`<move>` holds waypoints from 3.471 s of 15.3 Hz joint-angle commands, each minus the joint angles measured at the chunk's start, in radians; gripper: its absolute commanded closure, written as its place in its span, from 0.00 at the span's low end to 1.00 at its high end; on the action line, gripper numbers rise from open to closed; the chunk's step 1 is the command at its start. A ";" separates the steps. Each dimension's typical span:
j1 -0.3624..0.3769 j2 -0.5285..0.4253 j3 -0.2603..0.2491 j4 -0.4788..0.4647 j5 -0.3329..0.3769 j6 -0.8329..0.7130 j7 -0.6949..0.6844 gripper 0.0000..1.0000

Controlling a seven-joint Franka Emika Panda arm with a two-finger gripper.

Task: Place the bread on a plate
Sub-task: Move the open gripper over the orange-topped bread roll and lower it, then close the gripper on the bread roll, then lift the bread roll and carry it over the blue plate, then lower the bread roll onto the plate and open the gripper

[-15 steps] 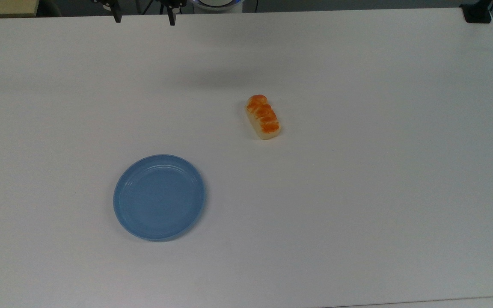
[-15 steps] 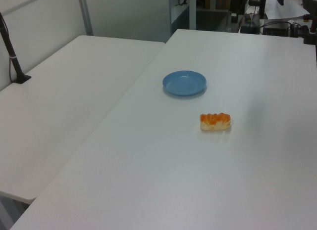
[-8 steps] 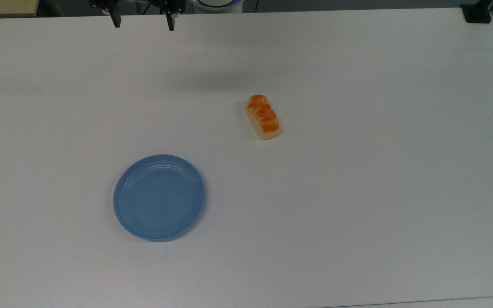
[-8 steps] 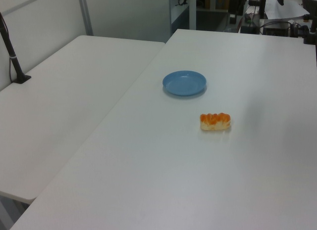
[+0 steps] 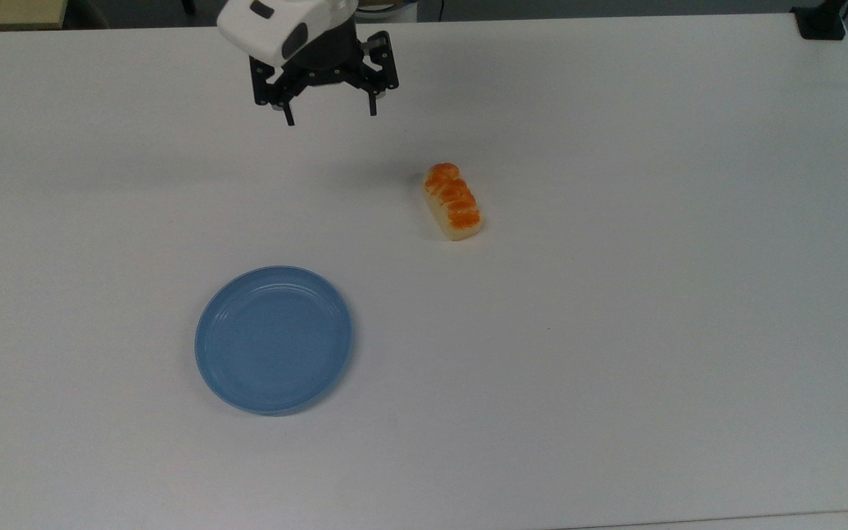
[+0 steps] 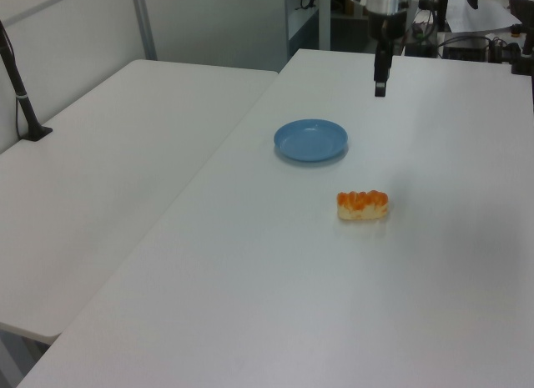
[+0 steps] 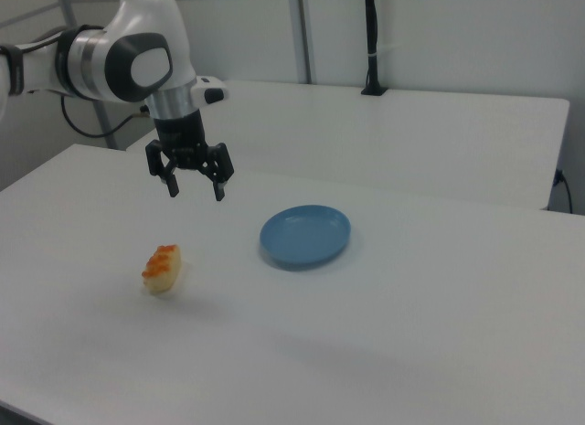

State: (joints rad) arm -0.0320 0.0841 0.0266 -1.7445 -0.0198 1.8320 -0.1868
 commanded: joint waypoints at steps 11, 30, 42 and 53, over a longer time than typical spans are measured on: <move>0.190 0.192 0.099 -0.147 -0.210 0.181 0.162 0.00; 0.167 0.270 0.088 0.009 -0.214 0.204 0.368 1.00; 0.121 0.445 -0.112 0.250 -0.121 0.389 0.710 1.00; 0.057 0.569 -0.140 0.332 -0.120 0.398 0.719 0.39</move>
State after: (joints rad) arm 0.0220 0.6113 -0.0948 -1.4596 -0.1455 2.2224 0.5140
